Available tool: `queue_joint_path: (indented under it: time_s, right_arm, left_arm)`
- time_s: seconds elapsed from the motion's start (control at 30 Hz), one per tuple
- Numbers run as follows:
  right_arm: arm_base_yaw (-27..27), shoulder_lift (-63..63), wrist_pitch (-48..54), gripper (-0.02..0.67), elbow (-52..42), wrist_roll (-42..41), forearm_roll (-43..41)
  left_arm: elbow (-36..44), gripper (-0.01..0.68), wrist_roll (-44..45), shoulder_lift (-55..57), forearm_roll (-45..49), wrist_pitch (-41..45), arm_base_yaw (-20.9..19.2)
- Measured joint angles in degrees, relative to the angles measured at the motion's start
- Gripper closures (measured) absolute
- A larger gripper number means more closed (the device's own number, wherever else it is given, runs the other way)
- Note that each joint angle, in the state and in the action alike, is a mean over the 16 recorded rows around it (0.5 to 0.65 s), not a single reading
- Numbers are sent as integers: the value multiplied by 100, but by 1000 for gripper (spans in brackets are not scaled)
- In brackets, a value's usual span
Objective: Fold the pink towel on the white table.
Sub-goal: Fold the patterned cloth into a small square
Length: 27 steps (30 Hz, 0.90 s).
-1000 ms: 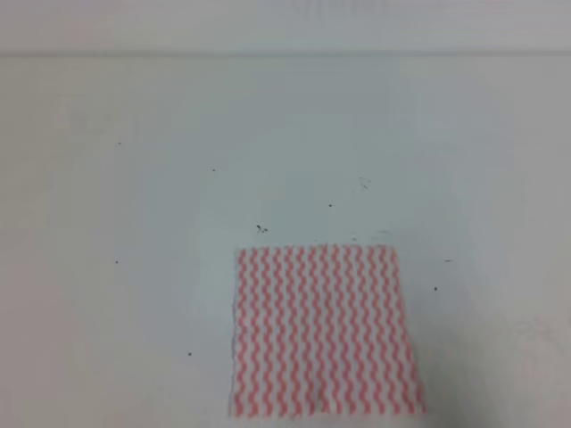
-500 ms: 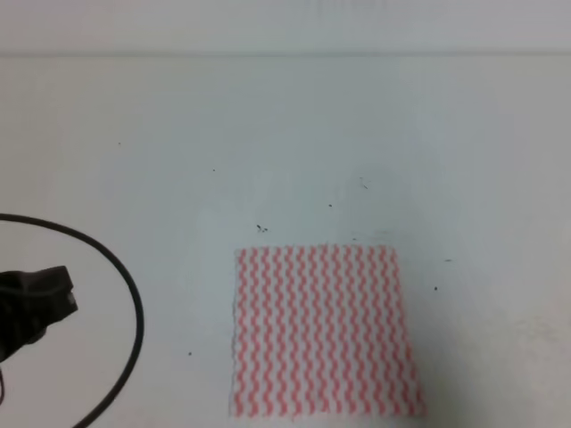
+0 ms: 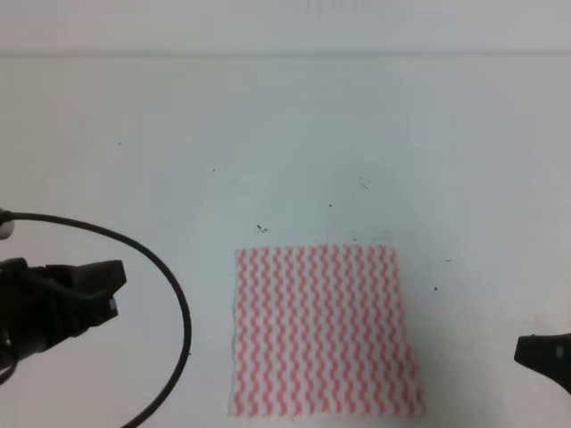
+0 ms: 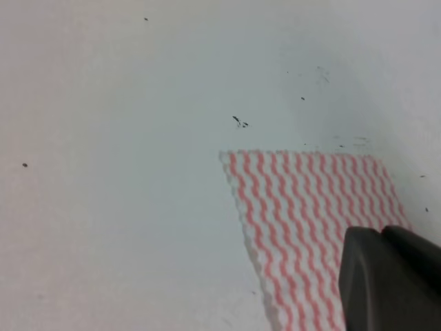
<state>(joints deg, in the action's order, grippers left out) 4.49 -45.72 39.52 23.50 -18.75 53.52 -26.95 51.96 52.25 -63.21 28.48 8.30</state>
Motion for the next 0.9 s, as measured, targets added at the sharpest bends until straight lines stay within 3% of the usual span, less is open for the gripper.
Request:
queue_joint_path:
  time_s: [0.17,0.43,0.67,0.9]
  right_arm:
    - [316,-246,-171,667,16,-354,541]
    - [1429,-706,-824,667,240,-489,1006]
    - [2462,-1451,-1507,666,536,-453,876]
    - [2826,-2166,-1778,632,681,-223,404]
  left_arm:
    - [0,676,446,175,-516,-69,207]
    - [-66,676,777,709,-1038,-572,1111]
    - [-216,675,1009,1193,-1273,-942,1917]
    - [-337,675,1037,1353,-1153,-971,2150]
